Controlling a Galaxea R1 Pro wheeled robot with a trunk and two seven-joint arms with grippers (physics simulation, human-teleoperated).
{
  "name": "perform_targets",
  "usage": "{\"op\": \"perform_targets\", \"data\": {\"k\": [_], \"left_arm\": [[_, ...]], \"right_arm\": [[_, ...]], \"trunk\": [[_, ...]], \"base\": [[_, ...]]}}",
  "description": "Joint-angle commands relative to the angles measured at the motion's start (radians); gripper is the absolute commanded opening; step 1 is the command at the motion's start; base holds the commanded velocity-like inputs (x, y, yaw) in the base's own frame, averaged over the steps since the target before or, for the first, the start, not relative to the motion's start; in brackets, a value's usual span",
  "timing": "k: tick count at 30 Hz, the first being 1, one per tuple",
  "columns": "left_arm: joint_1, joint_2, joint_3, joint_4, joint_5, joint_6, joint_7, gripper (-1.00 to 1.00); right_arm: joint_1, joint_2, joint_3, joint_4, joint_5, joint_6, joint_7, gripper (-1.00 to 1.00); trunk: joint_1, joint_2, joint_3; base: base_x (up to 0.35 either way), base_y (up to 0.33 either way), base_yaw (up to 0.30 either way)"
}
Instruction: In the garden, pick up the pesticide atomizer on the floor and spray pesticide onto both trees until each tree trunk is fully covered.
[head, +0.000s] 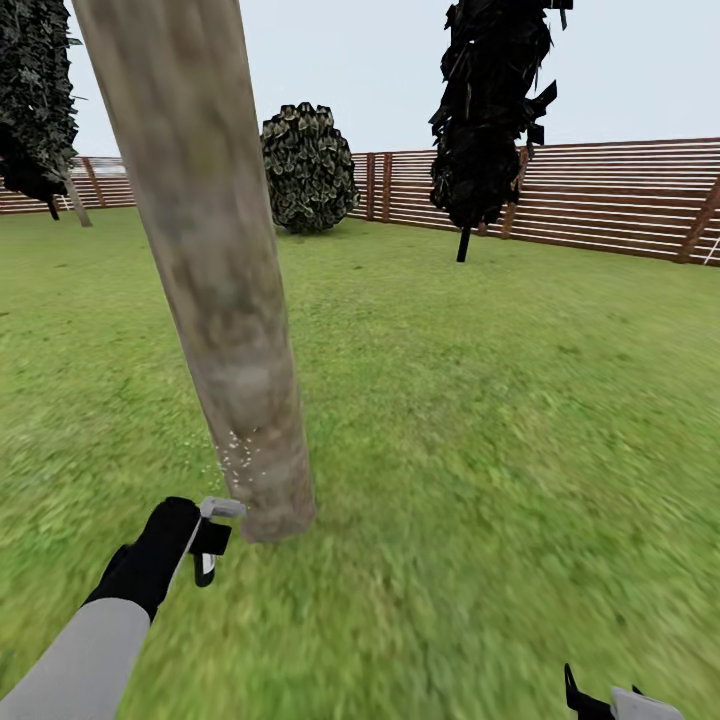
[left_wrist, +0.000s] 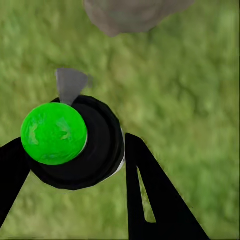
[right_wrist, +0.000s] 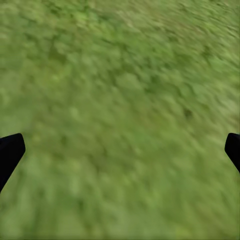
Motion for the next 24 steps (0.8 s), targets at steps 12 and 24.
{"op": "perform_targets", "data": {"k": [12,24], "left_arm": [[0.0,0.05,0.019,0.119,0.01,-0.156,0.039,-1.0],[0.0,0.045,0.077,0.19,0.013,-0.194,0.153,-1.0]], "right_arm": [[0.0,-0.001,0.0,0.0,0.0,0.0,0.0,1.0],[0.0,-0.001,0.0,0.0,-0.001,0.0,0.0,1.0]], "trunk": [[0.0,0.0,0.0],[0.0,0.0,0.0]], "base": [[0.047,-0.076,0.003],[0.137,-0.243,0.225]]}}
